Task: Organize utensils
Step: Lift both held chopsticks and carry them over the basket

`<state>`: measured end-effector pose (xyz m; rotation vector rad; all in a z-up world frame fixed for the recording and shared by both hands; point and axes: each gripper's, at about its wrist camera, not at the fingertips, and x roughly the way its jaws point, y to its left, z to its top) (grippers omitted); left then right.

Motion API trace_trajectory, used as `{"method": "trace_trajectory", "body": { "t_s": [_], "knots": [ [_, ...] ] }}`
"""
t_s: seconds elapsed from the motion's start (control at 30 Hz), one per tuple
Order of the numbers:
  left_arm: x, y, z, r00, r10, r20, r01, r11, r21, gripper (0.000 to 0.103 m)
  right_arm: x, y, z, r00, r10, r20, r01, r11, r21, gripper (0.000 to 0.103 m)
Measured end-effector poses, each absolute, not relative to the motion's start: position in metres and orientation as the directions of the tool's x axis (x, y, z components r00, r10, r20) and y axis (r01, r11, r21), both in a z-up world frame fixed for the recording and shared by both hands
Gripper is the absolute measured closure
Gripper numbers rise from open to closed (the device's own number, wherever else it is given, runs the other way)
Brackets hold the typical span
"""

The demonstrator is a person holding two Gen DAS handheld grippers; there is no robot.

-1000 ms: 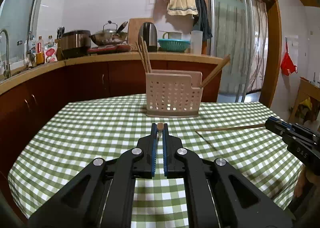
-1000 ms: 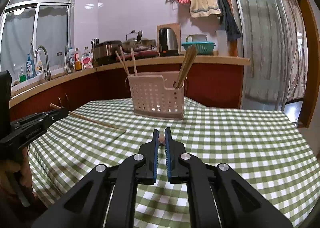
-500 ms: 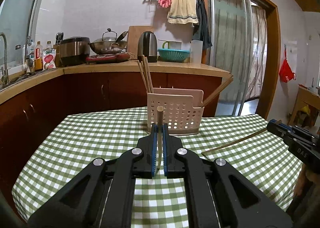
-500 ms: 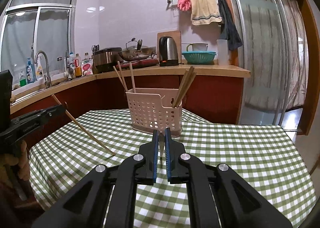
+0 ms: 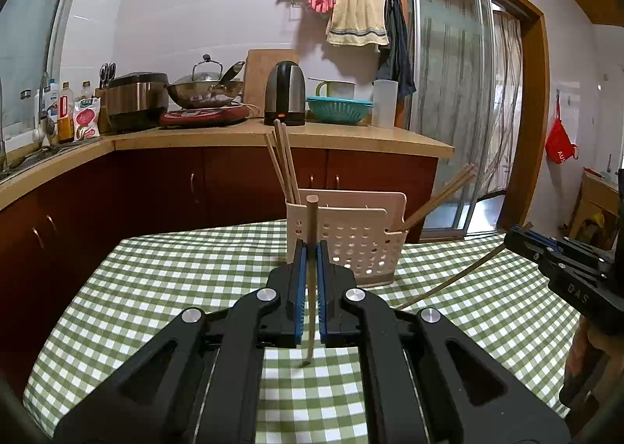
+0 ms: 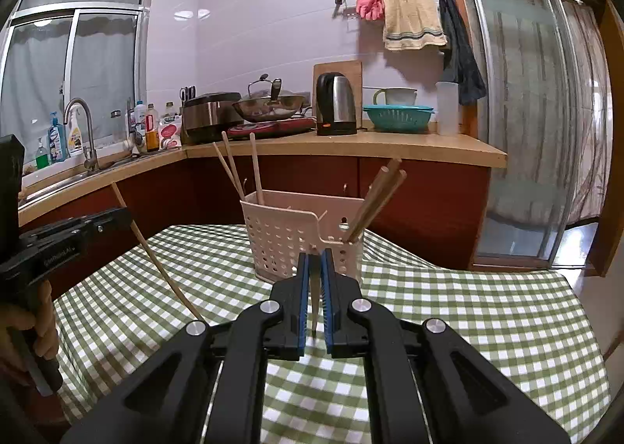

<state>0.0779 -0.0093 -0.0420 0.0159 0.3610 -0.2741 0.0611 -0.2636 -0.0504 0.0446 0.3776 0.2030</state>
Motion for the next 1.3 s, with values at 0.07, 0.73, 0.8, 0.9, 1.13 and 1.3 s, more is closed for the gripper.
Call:
{"method": "trace_trajectory", "body": {
  "t_s": [0.07,0.73,0.8,0.9,1.13,1.3],
  "knots": [
    [0.082,-0.009,-0.041,0.9,-0.262,-0.349,0.268,0.963,-0.033,0.097,0.067,-0.262,-0.05,0.908,0.209,-0.363,-0.193,0.978,0.079,0.096],
    [0.115,-0.001,-0.033,0.911,-0.254,-0.326,0.253,0.966,-0.048,0.097,0.097,-0.261,-0.031,0.902,0.16,-0.4,-0.156,0.987,0.044,0.096],
    [0.117,-0.001,-0.033,0.911,-0.251,-0.327,0.251,0.967,-0.044,0.097,0.102,-0.26,-0.031,0.905,0.165,-0.393,-0.16,0.986,0.044,0.096],
    [0.123,0.0,-0.034,0.913,-0.243,-0.327,0.246,0.969,-0.035,0.097,0.107,-0.256,-0.032,0.911,0.17,-0.377,-0.166,0.985,0.044,0.096],
    [0.138,0.0,-0.04,0.904,-0.246,-0.35,0.25,0.968,-0.034,0.097,0.118,-0.253,-0.032,0.922,0.184,-0.34,-0.177,0.983,0.051,0.096],
    [0.142,0.0,-0.042,0.905,-0.247,-0.345,0.253,0.967,-0.029,0.097,0.118,-0.251,-0.032,0.929,0.18,-0.324,-0.177,0.983,0.04,0.096]
  ]
}}
